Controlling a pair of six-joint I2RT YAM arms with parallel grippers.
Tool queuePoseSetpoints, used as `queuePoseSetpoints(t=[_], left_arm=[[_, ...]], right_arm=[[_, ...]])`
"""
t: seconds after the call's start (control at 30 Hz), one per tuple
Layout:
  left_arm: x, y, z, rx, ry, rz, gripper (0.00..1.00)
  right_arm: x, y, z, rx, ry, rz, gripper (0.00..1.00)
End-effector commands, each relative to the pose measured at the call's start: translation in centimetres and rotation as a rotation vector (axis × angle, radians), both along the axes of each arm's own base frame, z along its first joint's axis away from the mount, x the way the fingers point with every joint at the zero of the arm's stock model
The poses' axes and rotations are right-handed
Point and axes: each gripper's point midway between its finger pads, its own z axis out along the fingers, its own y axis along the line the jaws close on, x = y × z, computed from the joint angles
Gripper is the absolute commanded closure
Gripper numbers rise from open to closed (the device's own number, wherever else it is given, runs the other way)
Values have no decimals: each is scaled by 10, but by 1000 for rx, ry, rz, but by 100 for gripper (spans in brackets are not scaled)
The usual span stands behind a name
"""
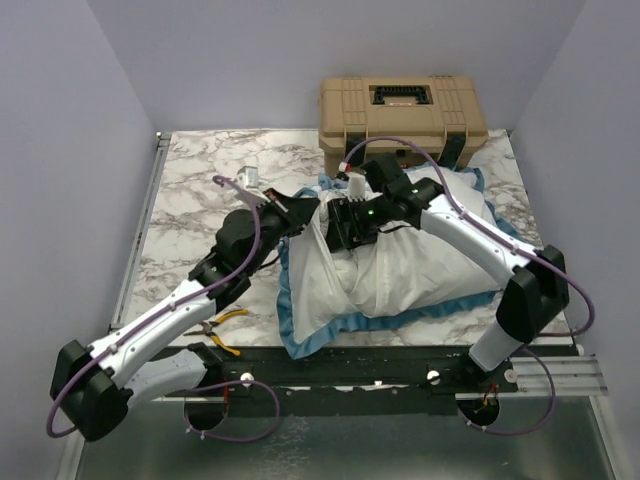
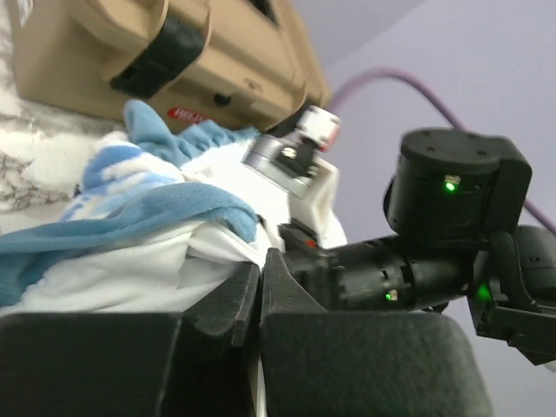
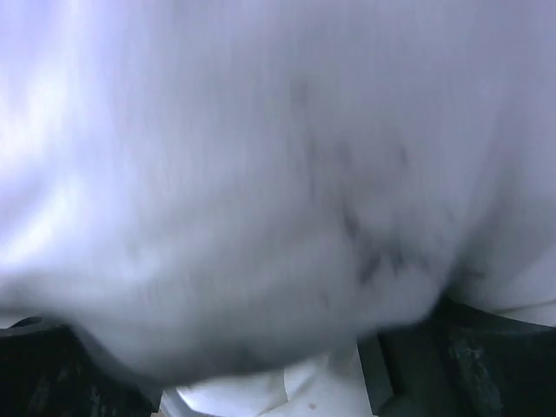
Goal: Put the pillow into the pillowcase
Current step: Stuff the pillow into the pillowcase.
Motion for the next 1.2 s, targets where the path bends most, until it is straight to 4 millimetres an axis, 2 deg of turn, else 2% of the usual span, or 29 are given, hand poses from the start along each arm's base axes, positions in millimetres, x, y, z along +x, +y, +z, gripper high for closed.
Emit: queuePoseSetpoints(t=[0.0, 0.07, 0.13, 0.3, 0.37, 0.47, 0.53, 0.6, 0.63, 0.7, 0.8, 0.87, 0.97, 1.07, 1.17], left_arm=[[-14, 62, 93, -291, -253, 220, 100], [-18, 74, 91, -303, -262, 254, 100], [-20, 78, 88, -301, -261, 257, 100], [-16, 65, 79, -253, -239, 217, 100], [-14, 57, 77, -229, -232, 190, 100], [-13, 47, 76, -210, -226, 150, 100], [-12, 42, 74, -204, -217, 134, 100], [-11, 38, 73, -199, -214, 120, 100], [-11, 37, 74, -198, -214, 115, 100], [-11, 36, 76, -198, -215, 109, 100], [-11, 35, 82, -196, -226, 109, 100], [-9, 36, 88, -192, -237, 117, 100], [-6, 34, 110, -204, -272, 121, 100], [-2, 12, 135, -215, -310, 41, 100], [3, -16, 153, -238, -317, -61, 100]], right_arm=[[-15, -43, 0, -135, -1, -134, 15], [-18, -53, 2, -137, -18, -164, 10], [-14, -55, 14, -100, -64, -189, 9], [2, -40, 79, 77, -260, -159, 10], [10, -32, 108, 149, -343, -147, 12], [24, -18, 140, 236, -421, -127, 19], [32, -6, 156, 284, -443, -95, 26], [42, 7, 162, 315, -441, -82, 29], [46, 11, 161, 319, -435, -80, 31], [55, 17, 145, 299, -403, -84, 33], [63, 21, 98, 224, -307, -94, 36], [58, 25, 64, 191, -222, -70, 40], [44, 36, 27, 244, -92, -31, 44], [31, 55, 4, 270, 20, 25, 44], [21, 78, -2, 302, 89, 85, 41]])
